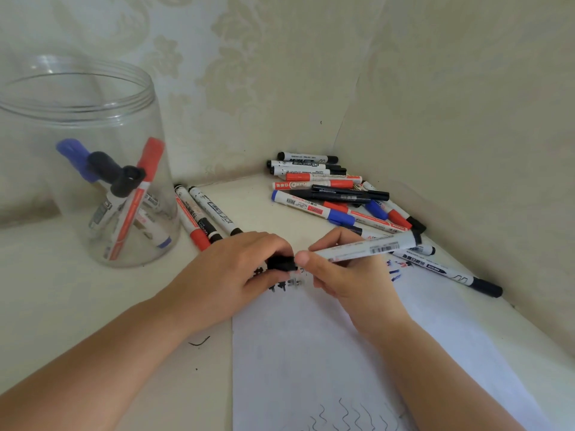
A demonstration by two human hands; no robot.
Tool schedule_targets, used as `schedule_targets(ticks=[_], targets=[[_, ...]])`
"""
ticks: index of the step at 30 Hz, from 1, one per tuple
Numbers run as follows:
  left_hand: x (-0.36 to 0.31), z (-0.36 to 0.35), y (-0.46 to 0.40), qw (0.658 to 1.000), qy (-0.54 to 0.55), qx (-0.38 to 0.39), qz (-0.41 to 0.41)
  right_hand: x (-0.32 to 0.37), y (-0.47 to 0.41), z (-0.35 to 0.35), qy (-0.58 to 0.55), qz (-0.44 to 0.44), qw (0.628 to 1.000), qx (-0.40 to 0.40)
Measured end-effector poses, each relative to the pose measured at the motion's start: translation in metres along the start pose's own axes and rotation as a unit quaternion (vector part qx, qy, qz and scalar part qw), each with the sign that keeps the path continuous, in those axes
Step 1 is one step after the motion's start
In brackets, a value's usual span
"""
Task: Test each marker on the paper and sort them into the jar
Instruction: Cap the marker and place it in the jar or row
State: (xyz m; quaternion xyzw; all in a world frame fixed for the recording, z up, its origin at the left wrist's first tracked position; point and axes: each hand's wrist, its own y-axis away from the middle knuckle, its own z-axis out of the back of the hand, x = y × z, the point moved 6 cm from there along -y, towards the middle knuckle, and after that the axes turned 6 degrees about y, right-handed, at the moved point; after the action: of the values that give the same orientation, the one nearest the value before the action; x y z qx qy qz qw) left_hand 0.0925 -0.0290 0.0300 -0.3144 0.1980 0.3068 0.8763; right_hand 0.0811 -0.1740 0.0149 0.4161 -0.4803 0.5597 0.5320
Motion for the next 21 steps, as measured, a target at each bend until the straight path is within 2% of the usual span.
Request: schedule_targets(ticks=[4, 9, 13, 18, 21], targets=[[0.007, 0.002, 0.000, 0.999, 0.012, 0.001, 0.043, 0.003, 0.004, -0.005, -0.069, -0.013, 0.996, 0.053], [-0.003, -0.008, 0.001, 0.999, -0.022, 0.032, 0.024, 0.003, 0.003, -0.005, -0.106, -0.041, 0.994, 0.007], [-0.013, -0.004, 0.001, 1.000, -0.026, -0.001, 0.011, 0.007, 0.004, -0.010, -0.189, -0.066, 0.980, 0.004], [-0.018, -0.006, 0.002, 1.000, -0.026, -0.011, 0.010, 0.007, 0.006, -0.012, -0.180, -0.080, 0.980, -0.001], [-0.017, -0.010, 0.003, 1.000, -0.012, 0.009, 0.019, 0.004, 0.005, -0.011, -0.177, -0.091, 0.980, 0.002]])
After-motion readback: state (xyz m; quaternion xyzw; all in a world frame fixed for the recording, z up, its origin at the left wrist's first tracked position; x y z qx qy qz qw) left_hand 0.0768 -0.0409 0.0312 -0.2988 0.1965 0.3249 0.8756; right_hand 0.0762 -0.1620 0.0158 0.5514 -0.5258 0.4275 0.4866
